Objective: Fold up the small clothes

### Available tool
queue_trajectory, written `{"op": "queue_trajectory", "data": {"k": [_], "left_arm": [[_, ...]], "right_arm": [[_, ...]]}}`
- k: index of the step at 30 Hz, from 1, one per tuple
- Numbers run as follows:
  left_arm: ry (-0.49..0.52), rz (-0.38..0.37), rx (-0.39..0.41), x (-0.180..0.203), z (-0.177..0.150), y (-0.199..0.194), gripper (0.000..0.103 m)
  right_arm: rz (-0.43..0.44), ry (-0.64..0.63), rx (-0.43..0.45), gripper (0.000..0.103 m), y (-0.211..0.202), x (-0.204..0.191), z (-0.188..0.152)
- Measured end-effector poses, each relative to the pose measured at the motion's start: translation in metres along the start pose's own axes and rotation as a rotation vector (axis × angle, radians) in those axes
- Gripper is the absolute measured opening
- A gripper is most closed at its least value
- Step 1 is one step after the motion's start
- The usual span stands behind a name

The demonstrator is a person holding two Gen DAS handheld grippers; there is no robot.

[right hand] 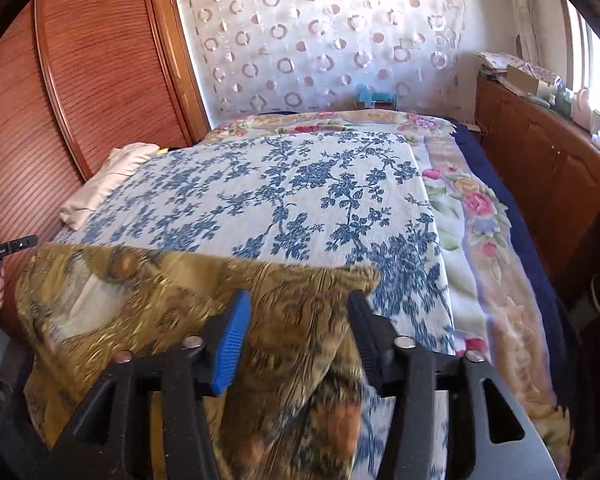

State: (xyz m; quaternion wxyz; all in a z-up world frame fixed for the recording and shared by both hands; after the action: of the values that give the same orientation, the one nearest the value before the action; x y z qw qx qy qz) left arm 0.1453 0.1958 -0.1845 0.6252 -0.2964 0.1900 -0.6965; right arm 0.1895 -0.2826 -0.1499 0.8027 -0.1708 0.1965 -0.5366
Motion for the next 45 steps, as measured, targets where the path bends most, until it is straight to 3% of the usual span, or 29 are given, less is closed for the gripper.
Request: {"op": "queue_trajectory", "data": {"k": [6,9,13,18,24,32,41,45], "left_arm": [[0.0,0.0,-0.029,0.001,-0.007,0.01,0.072],[-0.014,0.014,-0.015,-0.002,-0.009,0.008,0.072],[-0.029,0.014,0.004,-0.007,-0.011,0.006,0.072],[-0.052,0.013,-0.021,-0.015,-0.019,0.013,0.069],[-0.061,0.006,-0.03,-0.015,-0.023,0.017,0.066],[-0.067,-0.022,-0.034,-0.012,-0.013,0.018,0.048],[-0.039,-0.019,-0.073,-0.006,-0.012,0.032,0.048],[-0.023,-0.006,-0.065,-0.004,-0.015,0.03,0.04]], "right_arm": [[-0.066,-0.026,-0.052,0.064,0.024,0.008,0.005],[-0.152,-0.006,-0.095,0.064,0.034,0.024,0.003],[-0.084,0.081,-0.115,0.064,0.042,0.029,-0.001],[-0.07,0.059,-0.109,0.064,0.046,0.025,0.002],[-0.117,-0.028,-0.098,0.064,0.053,0.017,-0.002],[-0.12,-0.026,-0.09,0.064,0.054,0.017,-0.004],[-0.119,-0.028,-0.087,0.064,0.052,0.018,-0.005],[-0.126,-0.029,-0.092,0.064,0.052,0.019,-0.006]]}}
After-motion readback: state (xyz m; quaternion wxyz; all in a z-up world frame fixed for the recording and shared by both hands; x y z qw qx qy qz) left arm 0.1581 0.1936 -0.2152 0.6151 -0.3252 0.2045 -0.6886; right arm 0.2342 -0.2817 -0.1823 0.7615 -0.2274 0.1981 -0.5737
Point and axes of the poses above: each gripper's, at about its wrist camera, not at the fingertips, and y roughly the way its jaws point, x to its right, z to its top, the point moved 8 cm from there along y, roughly the way its jaws point, and after that the axes turned 5 degrees about x, right-handed, at the moved point
